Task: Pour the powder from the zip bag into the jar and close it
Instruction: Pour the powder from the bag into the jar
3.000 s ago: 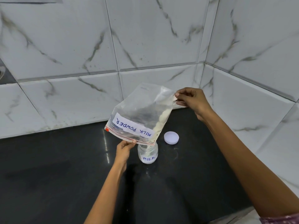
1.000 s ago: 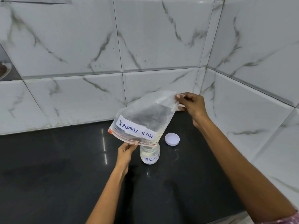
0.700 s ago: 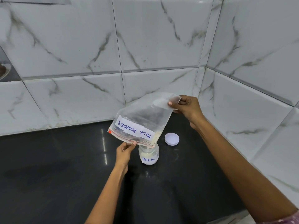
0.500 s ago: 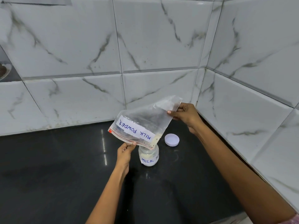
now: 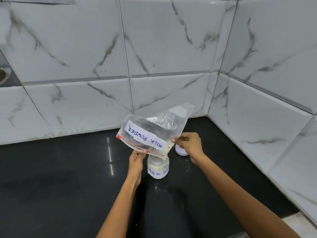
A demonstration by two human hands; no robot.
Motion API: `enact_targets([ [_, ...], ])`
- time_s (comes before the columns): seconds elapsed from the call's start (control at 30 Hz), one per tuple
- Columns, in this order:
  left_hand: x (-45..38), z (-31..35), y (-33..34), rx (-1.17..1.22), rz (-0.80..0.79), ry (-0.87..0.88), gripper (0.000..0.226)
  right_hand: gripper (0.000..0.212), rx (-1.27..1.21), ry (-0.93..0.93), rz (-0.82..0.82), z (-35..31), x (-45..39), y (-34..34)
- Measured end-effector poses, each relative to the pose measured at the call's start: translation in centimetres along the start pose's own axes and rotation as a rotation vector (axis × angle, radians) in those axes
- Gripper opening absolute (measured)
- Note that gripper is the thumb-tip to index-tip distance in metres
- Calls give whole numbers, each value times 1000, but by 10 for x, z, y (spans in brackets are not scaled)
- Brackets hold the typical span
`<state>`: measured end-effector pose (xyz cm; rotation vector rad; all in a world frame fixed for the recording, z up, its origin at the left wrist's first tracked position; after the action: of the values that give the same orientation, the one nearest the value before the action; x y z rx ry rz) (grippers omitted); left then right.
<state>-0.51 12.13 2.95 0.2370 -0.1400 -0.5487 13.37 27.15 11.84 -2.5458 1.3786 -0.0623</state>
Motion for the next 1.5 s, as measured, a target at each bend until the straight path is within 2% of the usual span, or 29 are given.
enact_targets([
  [0.13, 3, 1, 0, 4, 10, 17, 18, 14, 131, -132, -32, -12, -3, 5],
  [0.23, 4, 1, -1, 7, 11, 29, 20, 17, 146, -161, -13, -15, -3, 8],
  [0.43, 7, -1, -3, 3, -11, 29, 21, 13, 34, -107, -29, -2, 4, 17],
  [0.53, 8, 1, -6, -4, -46, 26, 23, 7, -30, -58, 20, 0, 4, 15],
  [0.97, 11, 5, -6, 3, -110, -7, 26, 7, -47, -37, 65, 4, 4, 9],
  [1.17, 10, 4, -8, -10, -118, -5, 24, 10, -117, 112, -26, 14, 6, 9],
  [1.27, 11, 6, -6, -23, -144, 4, 24, 10, -153, 50, 44, 11, 2, 8],
  [1.33, 11, 7, -7, -16, -134, 7, 23, 9, -101, 4, -6, 9, 4, 14],
  [1.5, 10, 6, -11, -29, -118, -7, 22, 8, -77, -53, -7, 11, 1, 14],
])
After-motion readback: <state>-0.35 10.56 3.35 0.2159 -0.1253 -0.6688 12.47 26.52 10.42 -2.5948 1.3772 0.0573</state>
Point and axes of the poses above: each hand's wrist, its own x-axis away from the middle knuckle, its own y-axis out of the palm, z = x × y, the point moved 3 cm from there along -x, towards the middle knuckle, and after that the axes turned 4 degrees about z, right-handed, at the moved point
